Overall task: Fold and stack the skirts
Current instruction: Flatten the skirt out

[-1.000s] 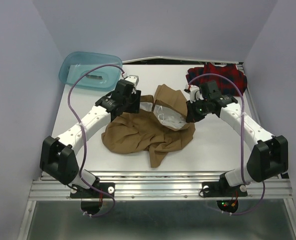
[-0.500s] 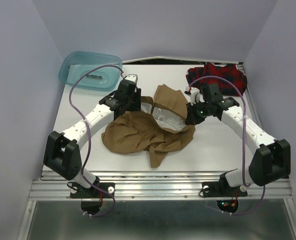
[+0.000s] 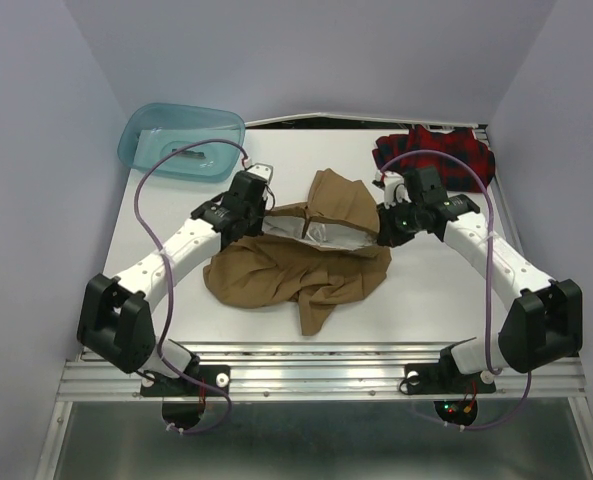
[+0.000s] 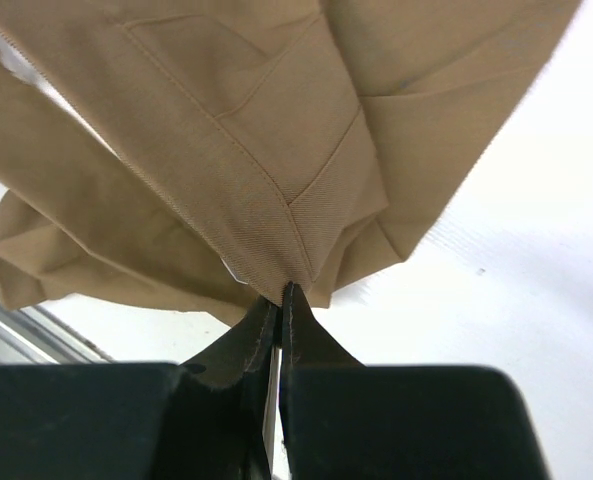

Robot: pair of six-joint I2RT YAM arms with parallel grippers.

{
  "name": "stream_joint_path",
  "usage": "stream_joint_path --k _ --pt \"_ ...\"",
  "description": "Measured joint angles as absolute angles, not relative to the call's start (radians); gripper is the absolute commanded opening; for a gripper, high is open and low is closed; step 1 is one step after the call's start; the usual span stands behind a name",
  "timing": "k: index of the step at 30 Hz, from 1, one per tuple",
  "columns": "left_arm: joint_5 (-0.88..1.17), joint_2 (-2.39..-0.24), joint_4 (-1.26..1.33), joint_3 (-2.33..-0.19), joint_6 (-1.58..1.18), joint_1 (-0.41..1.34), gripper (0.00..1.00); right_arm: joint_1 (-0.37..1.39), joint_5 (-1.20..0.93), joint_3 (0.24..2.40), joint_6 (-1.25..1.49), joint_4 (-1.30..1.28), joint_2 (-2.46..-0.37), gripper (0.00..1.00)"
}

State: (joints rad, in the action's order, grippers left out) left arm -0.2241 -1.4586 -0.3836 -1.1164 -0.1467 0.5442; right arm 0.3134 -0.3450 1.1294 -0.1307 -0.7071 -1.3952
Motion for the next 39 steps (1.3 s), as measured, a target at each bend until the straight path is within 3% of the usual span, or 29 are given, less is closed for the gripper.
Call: stream_joint_path --k 2,4,5,8,14,22,26,29,39 --pt "-0.219 -1.421 -0.389 -1.117 -0.107 0.542 0.11 0.313 -0.314 1.129 -0.131 -0.702 -1.395 0.02" --pt "-0.202 -1.398 -0.395 -1.117 -0.070 0.542 0.03 0.313 -0.298 1.130 -0.131 -0.702 -1.396 0.12" --pt "-0.184 -1.386 -0.402 -1.117 -0.036 0.542 0.01 0.313 -0.289 1.130 -0.131 -0.701 -1.396 0.28" --pt "-0.140 -1.375 -0.421 -1.117 0.033 0.543 0.00 0.313 -0.278 1.131 -0.134 -0.698 -1.403 0.57" --pt "-0.079 -1.367 -0.461 -1.117 0.123 0.551 0.00 0.313 -0.278 1.166 -0.135 -0.694 -1.451 0.60" --pt "-0.051 -1.364 -0.478 -1.117 0.161 0.555 0.00 0.321 -0.319 1.256 -0.188 -0.688 -1.540 0.59" --pt "-0.041 -1.364 -0.483 -1.117 0.165 0.555 0.00 0.338 -0.340 1.256 -0.221 -0.696 -1.545 0.39" --pt "-0.035 -1.364 -0.487 -1.124 0.165 0.555 0.00 0.354 -0.340 1.256 -0.247 -0.705 -1.550 0.01" --pt "-0.052 -1.364 -0.528 -1.249 0.206 0.460 0.00 0.321 -0.172 1.284 -0.260 -0.704 -1.525 0.01"
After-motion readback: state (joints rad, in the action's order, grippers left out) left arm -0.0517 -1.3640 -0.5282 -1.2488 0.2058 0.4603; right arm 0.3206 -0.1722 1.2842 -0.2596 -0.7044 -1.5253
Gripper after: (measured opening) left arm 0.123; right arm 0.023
